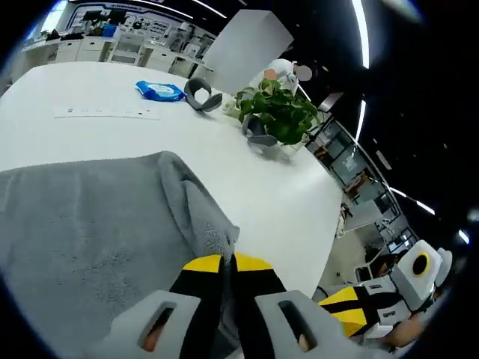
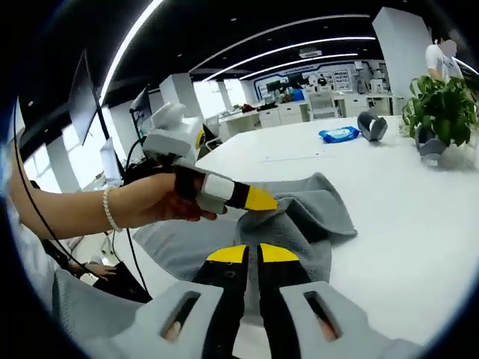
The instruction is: Fold the towel on the table until its edges align and the towel forms a compact rectangular stack.
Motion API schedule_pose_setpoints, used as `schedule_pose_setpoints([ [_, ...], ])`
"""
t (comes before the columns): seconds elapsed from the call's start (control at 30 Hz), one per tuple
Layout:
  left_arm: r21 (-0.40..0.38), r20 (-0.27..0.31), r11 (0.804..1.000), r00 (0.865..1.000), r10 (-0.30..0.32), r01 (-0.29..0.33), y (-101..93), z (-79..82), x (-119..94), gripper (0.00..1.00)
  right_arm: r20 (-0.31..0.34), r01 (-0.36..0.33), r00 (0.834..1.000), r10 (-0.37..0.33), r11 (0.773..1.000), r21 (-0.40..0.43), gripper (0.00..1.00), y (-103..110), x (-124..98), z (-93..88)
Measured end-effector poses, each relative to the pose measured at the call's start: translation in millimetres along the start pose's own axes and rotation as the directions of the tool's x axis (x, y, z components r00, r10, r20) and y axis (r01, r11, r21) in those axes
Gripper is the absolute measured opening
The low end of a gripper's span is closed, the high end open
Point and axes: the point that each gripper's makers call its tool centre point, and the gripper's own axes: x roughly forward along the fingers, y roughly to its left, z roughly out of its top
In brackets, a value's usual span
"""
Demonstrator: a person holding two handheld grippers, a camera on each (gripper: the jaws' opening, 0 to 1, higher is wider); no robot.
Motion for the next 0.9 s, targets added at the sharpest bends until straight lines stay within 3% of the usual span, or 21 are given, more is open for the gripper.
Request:
schedule_pose_setpoints([
  [0.2, 0.020, 0.010, 1.000, 1.000, 0.012, -0.013, 5.2, 2.2, -10, 0.04, -0.037, 0.088, 0.995, -0.088, 0.996, -0.002, 0.00, -23, -5, -8.8],
  [0.3, 0.007, 0.016, 1.000, 1.000, 0.024, -0.024, 10.8, 3.2, -16, 0.04, -0.047, 0.088, 0.995, -0.086, 0.996, 0.029, 0.00, -24, -4, -11.6],
  [0.6, 0.006, 0.028, 0.998, 0.997, 0.068, -0.068, 28.0, 2.8, -31, 0.04, -0.085, 0.084, 0.993, -0.083, 0.996, 0.005, 0.00, -20, -1, -18.7],
  [0.7, 0.033, 0.036, 0.995, 0.995, 0.088, -0.089, 34.1, 3.5, -38, 0.04, -0.084, 0.093, 0.992, -0.092, 0.996, 0.010, 0.00, -23, -1, -18.8],
  [0.9, 0.007, 0.051, 0.995, 0.994, 0.102, -0.102, 43.2, 5.0, -48, 0.04, -0.071, 0.108, 0.992, -0.104, 0.992, 0.058, 0.00, -29, -4, -16.8],
])
